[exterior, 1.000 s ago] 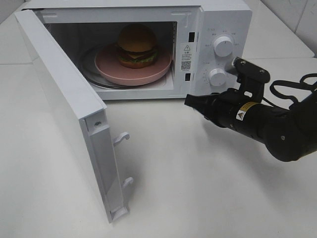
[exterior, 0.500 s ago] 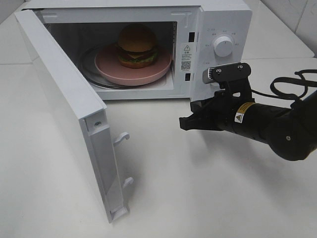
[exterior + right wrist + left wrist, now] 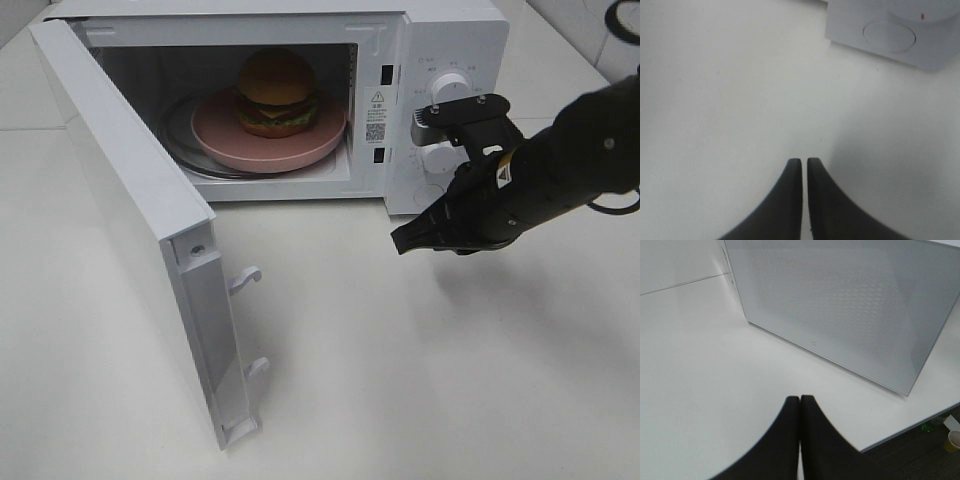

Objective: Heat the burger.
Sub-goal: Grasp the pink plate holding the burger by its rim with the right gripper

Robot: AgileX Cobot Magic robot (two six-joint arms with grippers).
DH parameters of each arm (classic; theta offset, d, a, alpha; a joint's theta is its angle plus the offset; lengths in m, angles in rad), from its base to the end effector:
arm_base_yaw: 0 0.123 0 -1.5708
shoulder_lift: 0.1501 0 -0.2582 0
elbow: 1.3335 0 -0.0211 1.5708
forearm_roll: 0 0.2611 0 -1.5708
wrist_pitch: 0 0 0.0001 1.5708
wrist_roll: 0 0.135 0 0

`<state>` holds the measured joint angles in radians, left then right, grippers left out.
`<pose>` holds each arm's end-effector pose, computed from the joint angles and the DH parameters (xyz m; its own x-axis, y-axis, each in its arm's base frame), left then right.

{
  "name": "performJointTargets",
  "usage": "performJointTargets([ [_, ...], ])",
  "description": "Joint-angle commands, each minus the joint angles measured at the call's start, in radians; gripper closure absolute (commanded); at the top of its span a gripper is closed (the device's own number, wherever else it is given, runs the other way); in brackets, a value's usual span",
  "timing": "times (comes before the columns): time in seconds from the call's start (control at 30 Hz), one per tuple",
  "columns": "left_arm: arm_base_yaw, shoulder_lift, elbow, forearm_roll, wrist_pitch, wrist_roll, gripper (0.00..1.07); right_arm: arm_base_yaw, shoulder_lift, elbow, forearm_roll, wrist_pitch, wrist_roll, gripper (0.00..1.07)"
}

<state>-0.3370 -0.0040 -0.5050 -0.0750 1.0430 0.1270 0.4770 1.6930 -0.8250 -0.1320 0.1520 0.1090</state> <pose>0.0634 -0.0315 0.2665 -0.3708 0.2241 -0.9013 0.4198 0.9061 0.0526 0.3124 0.1584 0.0945 -0.7031 -0.3876 -0.5961 -0.4637 0.8855 -0.0288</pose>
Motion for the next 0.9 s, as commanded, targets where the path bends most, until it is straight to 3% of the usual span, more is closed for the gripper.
performJointTargets([
  [0.03, 0.000, -0.022, 0.001, -0.001, 0.000, 0.002, 1.06, -0.001, -0.017, -0.053, -0.001, 0.182, -0.034, 1.01],
  [0.1, 0.000, -0.022, 0.001, -0.001, 0.000, 0.002, 1.06, -0.001, -0.017, -0.125, 0.034, 0.377, -0.040, 1.01],
  [0.2, 0.000, -0.022, 0.001, -0.001, 0.000, 0.002, 1.06, -0.001, -0.017, -0.164, 0.101, 0.463, -0.041, 1.00],
  [0.47, 0.000, -0.022, 0.001, -0.001, 0.000, 0.002, 1.06, 0.002, -0.017, -0.214, 0.356, 0.515, -0.229, 0.98],
  [0.57, 0.000, -0.022, 0.001, -0.001, 0.000, 0.002, 1.06, 0.002, -0.017, -0.218, 0.385, 0.515, -0.264, 0.97],
  [0.67, 0.000, -0.022, 0.001, -0.001, 0.000, 0.002, 1.06, 0.002, -0.017, -0.223, 0.493, 0.489, -0.415, 0.93],
  [0.87, 0.000, -0.022, 0.001, -0.001, 0.000, 0.002, 1.06, 0.002, -0.017, -0.223, 0.618, 0.467, -0.646, 0.77],
  [0.9, 0.000, -0.022, 0.001, -0.001, 0.000, 0.002, 1.06, 0.002, -0.017, -0.223, 0.643, 0.462, -0.713, 0.68],
])
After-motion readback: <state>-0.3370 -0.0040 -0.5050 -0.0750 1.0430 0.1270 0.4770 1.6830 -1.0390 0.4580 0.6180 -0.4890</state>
